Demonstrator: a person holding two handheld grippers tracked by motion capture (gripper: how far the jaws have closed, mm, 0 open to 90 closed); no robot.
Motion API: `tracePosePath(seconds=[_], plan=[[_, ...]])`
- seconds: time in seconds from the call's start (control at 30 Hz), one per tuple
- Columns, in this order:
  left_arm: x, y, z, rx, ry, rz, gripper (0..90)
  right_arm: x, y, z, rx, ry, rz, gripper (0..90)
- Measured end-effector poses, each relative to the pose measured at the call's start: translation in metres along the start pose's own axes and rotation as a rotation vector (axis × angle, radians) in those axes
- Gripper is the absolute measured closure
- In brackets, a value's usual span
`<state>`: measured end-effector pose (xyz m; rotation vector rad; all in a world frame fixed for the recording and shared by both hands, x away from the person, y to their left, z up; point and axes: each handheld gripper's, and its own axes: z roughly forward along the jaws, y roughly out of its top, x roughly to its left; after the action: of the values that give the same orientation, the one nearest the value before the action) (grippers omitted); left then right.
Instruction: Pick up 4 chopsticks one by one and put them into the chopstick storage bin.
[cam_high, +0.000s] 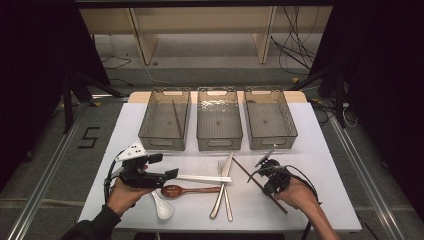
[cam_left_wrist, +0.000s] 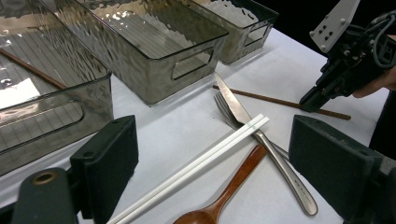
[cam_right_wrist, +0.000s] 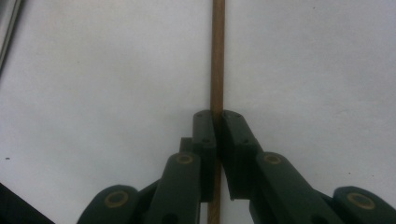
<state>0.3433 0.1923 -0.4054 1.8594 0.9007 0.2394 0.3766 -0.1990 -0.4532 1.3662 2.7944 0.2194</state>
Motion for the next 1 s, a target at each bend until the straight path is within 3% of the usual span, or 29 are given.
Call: tracePosePath(seconds=[0.27, 0.53, 0.77, 1.0], plan=[[0.000, 0.000, 0.000, -0.007, 0.003, -0.005, 15.5, -0.006, -0.006, -0.008, -0.013, 0.002, 0.012, 85.3], [0.002, 0.000, 0.000, -0.006, 0.009, -0.011, 15.5, -0.010, -0.015, -0.026, -0.085, 0.002, 0.011, 85.3], [0.000, 0.001, 0.000, -0.017, 0.006, -0.017, 15.5, 0.004, -0.012, -0.050, -0.253, 0.048, -0.039, 85.2], [-0.001, 0.008, 0.005, -0.032, -0.019, -0.032, 15.5, 0.017, 0.000, -0.059, -0.403, 0.071, -0.076, 85.3]])
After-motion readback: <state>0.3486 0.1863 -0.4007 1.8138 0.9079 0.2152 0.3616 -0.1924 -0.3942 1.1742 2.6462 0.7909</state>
